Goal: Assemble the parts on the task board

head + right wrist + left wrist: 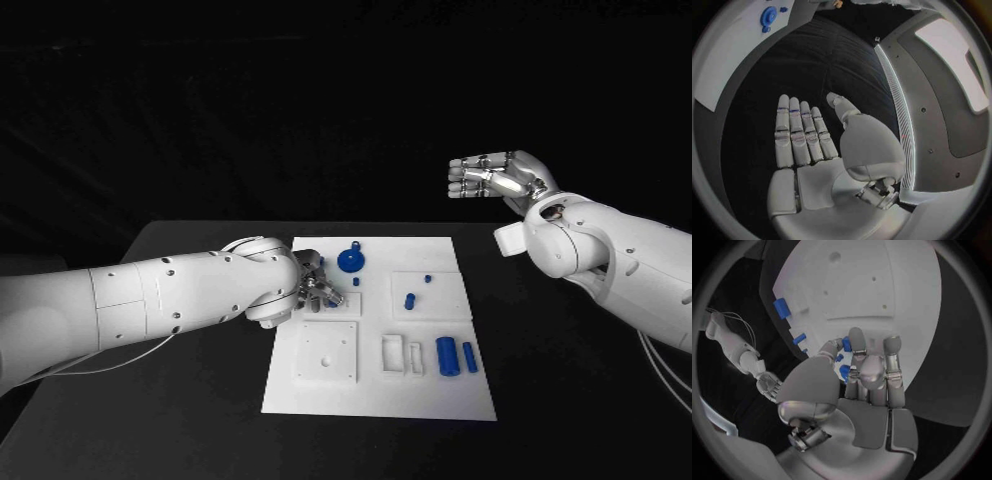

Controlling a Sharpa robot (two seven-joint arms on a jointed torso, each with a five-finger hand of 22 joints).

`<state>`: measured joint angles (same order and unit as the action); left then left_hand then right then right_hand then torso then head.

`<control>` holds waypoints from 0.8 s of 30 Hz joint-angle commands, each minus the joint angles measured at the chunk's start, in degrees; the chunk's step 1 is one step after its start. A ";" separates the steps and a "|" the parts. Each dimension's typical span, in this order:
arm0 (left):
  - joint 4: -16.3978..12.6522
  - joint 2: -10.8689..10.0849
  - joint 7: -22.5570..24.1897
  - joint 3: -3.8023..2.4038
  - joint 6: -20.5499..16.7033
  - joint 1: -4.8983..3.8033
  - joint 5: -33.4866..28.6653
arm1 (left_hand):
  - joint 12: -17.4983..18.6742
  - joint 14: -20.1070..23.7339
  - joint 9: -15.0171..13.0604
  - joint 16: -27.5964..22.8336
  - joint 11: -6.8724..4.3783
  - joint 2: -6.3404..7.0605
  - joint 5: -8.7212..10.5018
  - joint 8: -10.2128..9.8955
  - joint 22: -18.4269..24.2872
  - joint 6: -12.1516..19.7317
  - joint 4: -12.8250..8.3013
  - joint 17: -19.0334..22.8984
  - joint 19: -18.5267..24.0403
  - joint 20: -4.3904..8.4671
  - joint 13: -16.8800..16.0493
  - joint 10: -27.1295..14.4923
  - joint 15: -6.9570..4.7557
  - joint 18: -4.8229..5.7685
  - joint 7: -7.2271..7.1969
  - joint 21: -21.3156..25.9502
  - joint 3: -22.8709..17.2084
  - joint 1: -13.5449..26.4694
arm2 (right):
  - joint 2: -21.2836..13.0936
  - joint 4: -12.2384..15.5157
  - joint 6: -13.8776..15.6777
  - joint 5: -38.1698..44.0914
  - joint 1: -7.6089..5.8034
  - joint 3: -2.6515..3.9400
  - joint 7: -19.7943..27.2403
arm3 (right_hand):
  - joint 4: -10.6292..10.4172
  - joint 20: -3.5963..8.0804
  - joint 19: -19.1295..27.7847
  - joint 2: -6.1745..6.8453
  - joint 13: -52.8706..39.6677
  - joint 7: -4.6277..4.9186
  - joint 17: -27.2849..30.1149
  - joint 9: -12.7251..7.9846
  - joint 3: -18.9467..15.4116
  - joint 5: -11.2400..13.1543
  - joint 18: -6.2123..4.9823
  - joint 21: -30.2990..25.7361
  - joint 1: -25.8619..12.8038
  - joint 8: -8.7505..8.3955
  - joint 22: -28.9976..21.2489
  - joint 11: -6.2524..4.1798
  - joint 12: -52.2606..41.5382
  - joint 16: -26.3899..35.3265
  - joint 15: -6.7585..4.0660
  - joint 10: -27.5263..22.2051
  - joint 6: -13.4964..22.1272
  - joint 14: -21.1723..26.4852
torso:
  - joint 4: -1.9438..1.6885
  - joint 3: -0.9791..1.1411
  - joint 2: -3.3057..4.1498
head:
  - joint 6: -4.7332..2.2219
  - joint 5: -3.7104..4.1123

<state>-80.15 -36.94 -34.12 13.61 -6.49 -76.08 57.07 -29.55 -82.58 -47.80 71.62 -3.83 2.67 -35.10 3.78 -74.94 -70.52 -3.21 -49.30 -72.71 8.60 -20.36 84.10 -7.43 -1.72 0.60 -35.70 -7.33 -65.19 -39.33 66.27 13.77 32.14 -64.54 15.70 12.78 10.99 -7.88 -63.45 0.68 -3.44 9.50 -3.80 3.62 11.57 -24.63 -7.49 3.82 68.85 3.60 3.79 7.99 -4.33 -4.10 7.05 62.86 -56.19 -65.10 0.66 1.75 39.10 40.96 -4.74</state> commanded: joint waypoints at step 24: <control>-0.06 -0.60 1.13 0.15 -1.14 0.42 0.15 | -0.09 0.19 1.73 -0.11 -0.26 6.69 25.39 0.05 -0.95 -4.88 16.88 0.19 -0.98 0.04 -1.33 2.68 -0.17 0.17 -1.96 1.24 4.54 -1.43 | 0.07 -0.03 -0.82 0.45 0.35 0.03 0.11 | -0.20 -0.34 1.34 -0.12 0.08 -0.03 0.08 0.03 -1.43 0.16 -0.86 0.00 0.44 -0.04 -0.07 0.02 0.24 0.34 0.19 -0.89 0.50 1.26 | -0.02 -0.04 0.02 | -0.56 0.00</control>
<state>-80.05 -37.52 -33.61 13.77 -7.04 -75.69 57.10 -29.37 -82.35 -45.98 71.40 -4.20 8.91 -10.10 3.66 -74.92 -75.23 13.39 -49.07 -73.23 8.71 -21.61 83.73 -7.66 -1.76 -1.64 -34.79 -2.82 -66.79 -39.29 66.21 13.75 32.19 -64.22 15.69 12.65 10.91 -8.30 -62.63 0.68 -3.44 9.49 -3.81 3.63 10.53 -24.63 -7.48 3.83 68.85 3.60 3.79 7.98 -4.33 -4.10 7.10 62.45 -56.20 -64.24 0.60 1.69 39.10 40.48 -4.68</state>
